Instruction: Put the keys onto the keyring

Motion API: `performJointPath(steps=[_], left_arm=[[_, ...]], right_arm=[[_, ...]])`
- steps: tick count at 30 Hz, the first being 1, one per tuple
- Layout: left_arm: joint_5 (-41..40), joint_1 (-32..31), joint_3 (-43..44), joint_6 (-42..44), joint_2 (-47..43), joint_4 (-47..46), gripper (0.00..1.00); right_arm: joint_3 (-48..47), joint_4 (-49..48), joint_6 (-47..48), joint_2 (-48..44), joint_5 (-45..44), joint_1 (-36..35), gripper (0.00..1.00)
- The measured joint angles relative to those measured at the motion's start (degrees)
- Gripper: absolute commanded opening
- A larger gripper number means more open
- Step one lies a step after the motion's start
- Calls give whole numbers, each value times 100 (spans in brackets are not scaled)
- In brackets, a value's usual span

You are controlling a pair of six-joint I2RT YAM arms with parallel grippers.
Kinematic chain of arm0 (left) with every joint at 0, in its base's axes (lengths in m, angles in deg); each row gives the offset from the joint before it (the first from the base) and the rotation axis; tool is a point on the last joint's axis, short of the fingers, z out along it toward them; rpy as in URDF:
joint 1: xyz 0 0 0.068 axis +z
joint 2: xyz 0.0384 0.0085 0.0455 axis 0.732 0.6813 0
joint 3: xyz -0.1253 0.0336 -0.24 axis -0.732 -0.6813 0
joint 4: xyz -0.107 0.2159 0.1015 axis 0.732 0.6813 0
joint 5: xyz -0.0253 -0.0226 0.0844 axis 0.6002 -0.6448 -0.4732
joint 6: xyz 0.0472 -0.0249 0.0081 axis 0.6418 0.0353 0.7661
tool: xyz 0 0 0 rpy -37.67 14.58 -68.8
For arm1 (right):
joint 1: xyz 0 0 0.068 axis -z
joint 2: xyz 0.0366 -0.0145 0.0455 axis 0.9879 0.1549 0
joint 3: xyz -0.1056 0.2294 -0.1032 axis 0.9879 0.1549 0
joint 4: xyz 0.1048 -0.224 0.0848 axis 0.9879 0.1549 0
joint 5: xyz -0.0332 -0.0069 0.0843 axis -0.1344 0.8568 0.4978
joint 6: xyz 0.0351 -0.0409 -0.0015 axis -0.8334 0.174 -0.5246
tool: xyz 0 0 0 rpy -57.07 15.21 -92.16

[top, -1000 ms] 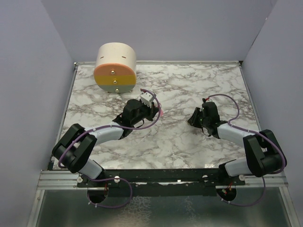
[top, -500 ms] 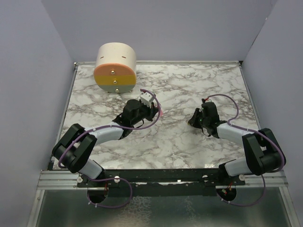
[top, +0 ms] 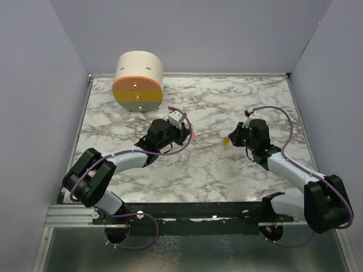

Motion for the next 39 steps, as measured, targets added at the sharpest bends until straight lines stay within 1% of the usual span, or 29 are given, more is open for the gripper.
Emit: performJointPath(steps=[1,2,6,11,22,26,31,39], left_arm=[[13,0,0,-4,0,-2,0],[48,0,0,-9,-2,-2,0],[160,-2,-9,-15,-33,-31,0],[319,-42,-48,-13,-195,-157,0],[686,-267,-52,144,-321,-295,0],[728,-313,-52,162,-319,-297,0],[726,-348,-46,160,-245,-299,0],[713,-378,20,85,-68,-295,0]], right_arm=[[0,-90,173,-284,59,2,1],[0,-90,173,-284,59,2,1],[92,-367,535,-804,365,2,1],[280,-813,761,-1134,876,2,1],[350,-1499,826,-909,2234,0,1],[350,-1676,817,-863,2564,0,1],[341,-1797,782,-863,2758,-31,1],[245,-1797,774,-861,2861,-275,1]])
